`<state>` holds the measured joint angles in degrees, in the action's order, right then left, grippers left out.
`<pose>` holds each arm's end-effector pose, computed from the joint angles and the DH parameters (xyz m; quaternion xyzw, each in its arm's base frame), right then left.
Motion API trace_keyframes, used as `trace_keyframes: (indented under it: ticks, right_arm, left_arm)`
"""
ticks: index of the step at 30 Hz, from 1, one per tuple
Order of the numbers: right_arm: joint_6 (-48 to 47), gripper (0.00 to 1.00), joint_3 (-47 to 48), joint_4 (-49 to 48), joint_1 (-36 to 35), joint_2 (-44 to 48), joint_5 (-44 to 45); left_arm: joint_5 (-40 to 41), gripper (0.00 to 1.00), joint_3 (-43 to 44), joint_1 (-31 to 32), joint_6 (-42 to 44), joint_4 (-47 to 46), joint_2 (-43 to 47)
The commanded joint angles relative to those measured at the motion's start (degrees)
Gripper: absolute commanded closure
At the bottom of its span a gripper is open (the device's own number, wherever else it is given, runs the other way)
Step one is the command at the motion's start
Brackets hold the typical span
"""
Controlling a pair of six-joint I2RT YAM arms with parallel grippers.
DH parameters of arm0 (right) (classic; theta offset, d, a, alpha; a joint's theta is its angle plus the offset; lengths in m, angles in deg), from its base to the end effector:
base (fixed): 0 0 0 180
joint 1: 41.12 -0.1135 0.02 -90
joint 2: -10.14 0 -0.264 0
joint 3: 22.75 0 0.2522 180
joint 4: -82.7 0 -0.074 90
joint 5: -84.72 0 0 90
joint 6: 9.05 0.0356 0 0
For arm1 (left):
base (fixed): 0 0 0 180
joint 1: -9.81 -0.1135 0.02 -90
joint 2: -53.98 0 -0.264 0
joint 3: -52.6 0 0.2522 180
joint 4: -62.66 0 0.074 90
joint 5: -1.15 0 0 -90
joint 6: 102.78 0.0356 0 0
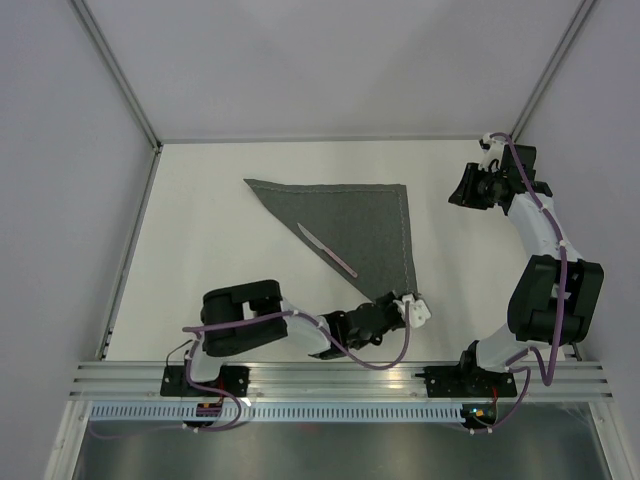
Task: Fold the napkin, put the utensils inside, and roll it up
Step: Fold the napkin
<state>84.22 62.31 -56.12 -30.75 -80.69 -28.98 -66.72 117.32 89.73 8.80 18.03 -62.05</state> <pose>0.3444 -0.0485 0.2742 0.0333 0.9129 0.1684 0.3702 0.0832 -0.3912 0.1414 0.4871 0.5627 -0.1928 0.6395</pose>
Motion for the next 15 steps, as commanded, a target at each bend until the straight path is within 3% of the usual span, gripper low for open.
trace_keyframes:
  ticks: [1, 6, 15]
  right_arm:
    - [0.86, 0.65, 0.06, -0.88, 0.26, 0.56, -0.82]
    - [0.77, 0.65, 0.06, -0.7, 0.26, 0.74, -0.99]
    - [0.51, 0.65, 0.06, -0.53, 0.18, 0.56, -1.34]
  left_arm:
    - [1.51, 0.98, -2.08, -3.45, -12.5, 0.99, 6.33]
    - [2.21, 0.98, -5.51, -9.94, -23.49, 3.28, 11.34]
    - [6.43, 0.98, -10.18, -18.91, -34.58, 8.9, 15.39]
